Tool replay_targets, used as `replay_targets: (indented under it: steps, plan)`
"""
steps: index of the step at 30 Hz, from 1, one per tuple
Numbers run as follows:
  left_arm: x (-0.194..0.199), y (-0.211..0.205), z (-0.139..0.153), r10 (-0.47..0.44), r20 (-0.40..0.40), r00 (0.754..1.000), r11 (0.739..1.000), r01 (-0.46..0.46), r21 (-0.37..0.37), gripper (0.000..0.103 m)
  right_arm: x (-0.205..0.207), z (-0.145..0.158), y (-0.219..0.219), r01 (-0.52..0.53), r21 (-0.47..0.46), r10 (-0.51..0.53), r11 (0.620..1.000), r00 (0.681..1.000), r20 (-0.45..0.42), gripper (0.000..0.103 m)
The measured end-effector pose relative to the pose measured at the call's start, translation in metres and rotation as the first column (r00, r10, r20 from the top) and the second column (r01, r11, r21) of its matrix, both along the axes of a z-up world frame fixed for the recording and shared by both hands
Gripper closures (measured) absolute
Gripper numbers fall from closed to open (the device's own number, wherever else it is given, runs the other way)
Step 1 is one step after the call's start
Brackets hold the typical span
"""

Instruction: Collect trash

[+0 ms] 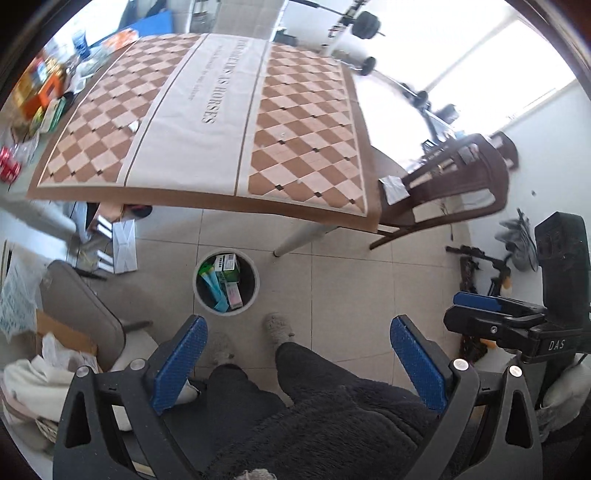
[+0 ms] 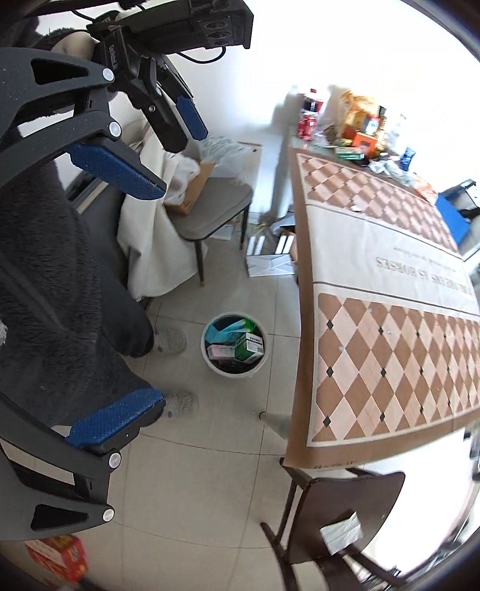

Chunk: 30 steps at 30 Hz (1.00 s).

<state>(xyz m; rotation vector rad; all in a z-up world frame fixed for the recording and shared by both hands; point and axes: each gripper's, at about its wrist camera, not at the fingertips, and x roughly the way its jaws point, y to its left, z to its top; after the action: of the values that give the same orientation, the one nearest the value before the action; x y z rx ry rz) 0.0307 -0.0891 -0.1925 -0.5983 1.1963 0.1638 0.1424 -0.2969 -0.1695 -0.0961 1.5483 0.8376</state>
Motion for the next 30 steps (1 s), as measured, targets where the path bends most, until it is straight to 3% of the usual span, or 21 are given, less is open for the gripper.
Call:
replay_targets:
  steps: [12,30]
  plan:
    - [-0.027,0.003,0.023,-0.107,0.021,0.994,0.994,0.107,-0.006,0.000,-0.064,0.025,-0.014,0.148,0.009,-0.148,0.989,0.989,0.004,0.000]
    - [-0.038,-0.001,0.030,-0.073,0.043,0.996,0.996,0.070,0.049,0.000,-0.069,0.025,-0.010,0.128,0.037,-0.128,0.991,0.992,0.002,0.000]
